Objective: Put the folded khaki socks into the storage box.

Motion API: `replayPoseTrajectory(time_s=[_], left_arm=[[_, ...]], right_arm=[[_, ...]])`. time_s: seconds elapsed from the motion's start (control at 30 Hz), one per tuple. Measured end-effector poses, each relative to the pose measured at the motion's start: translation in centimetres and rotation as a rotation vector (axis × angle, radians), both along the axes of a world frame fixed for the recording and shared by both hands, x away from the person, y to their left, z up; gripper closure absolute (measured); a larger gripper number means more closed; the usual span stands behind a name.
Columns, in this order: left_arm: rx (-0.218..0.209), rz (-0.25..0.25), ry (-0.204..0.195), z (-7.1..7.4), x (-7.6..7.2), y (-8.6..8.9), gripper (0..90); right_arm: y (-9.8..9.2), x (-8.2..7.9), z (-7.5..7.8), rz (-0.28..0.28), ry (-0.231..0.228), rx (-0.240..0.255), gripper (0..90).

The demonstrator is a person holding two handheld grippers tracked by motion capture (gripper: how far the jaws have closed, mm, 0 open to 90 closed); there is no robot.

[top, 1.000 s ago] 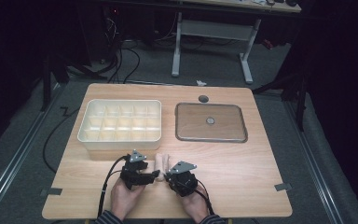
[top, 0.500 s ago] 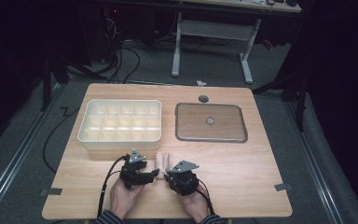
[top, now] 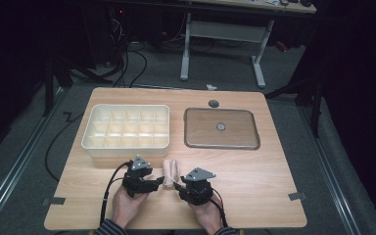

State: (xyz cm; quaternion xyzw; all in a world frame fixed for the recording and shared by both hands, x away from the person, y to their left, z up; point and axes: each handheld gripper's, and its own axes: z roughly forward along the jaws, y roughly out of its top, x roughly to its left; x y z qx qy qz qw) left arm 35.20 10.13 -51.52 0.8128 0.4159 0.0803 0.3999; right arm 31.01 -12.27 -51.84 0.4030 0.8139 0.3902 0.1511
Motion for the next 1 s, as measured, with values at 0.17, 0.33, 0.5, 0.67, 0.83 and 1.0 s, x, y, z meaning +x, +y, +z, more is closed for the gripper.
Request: replayPoseTrajectory(time_s=[0.17,0.33,0.5,0.67,0.83,1.0], left_arm=[[0.014,-0.022,-0.010,1.3,0.4,-0.4,38.6],[-0.005,-0.035,0.017,2.1,1.1,-0.8,35.0],[-0.006,-0.024,0.034,2.4,1.8,-1.6,33.0],[0.064,-0.046,0.007,2.4,2.2,-3.0,33.6],[0.071,-0.038,0.039,1.7,2.9,-3.5,34.4],[0.060,-0.021,0.065,1.0,3.5,-3.8,34.4]], right_arm=[[-1.1,-0.2,0.5,-0.020,-0.021,0.019,59.1],[-2.9,-0.2,0.4,-0.063,-0.022,0.028,55.8],[-4.6,-0.2,0.2,-0.107,-0.023,0.039,53.9],[-6.6,-0.3,-0.1,-0.165,-0.021,0.046,53.5],[-8.7,-0.4,-0.3,-0.221,-0.019,0.030,53.3],[-11.3,-0.8,-0.5,-0.300,-0.046,-0.009,53.0]])
